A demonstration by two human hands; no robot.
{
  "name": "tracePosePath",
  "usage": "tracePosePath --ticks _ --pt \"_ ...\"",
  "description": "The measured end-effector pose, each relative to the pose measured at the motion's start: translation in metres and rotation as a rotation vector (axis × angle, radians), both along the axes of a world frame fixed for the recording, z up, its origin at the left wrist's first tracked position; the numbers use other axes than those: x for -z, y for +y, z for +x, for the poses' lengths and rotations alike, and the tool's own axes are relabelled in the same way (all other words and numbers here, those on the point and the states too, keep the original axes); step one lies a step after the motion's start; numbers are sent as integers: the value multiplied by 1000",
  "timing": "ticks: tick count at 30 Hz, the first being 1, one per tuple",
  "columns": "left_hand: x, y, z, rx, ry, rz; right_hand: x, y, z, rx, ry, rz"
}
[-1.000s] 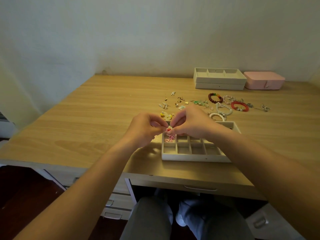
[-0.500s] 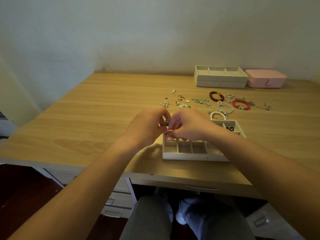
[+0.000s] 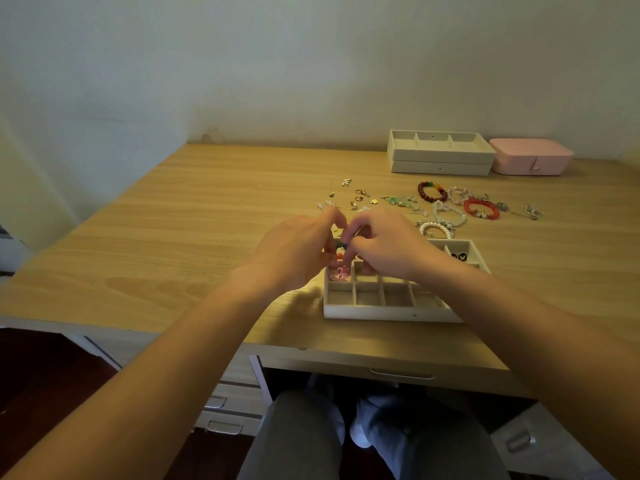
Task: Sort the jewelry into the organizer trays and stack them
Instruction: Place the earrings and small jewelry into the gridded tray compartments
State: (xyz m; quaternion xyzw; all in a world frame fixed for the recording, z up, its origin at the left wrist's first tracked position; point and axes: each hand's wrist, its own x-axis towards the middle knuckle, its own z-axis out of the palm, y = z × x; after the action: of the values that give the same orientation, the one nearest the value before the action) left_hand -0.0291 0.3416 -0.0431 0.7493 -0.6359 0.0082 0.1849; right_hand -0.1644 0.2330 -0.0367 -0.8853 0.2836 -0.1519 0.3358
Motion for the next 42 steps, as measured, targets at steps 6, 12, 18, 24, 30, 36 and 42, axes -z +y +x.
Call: tracePosePath --ticks 6,12,18,24,30,36,42 --pt "4 -1 -3 41 -84 -5 6 2 -3 -58 26 -18" --pt "12 -5 2 41 13 -5 9 -1 -3 -78 70 -78" --pt "17 -4 10 -3 299 -111 10 -2 -4 -29 -30 4" --pt "13 -2 3 -85 234 39 7 -5 -4 -125 100 -120" --pt "1 -9 -2 -142 76 247 5 -5 -8 -250 235 -175" --pt "-11 -21 -2 -105 87 435 6 -7 -6 -330 318 -272" --pt "-20 -33 -8 -160 46 611 5 -6 -7 -337 338 -289"
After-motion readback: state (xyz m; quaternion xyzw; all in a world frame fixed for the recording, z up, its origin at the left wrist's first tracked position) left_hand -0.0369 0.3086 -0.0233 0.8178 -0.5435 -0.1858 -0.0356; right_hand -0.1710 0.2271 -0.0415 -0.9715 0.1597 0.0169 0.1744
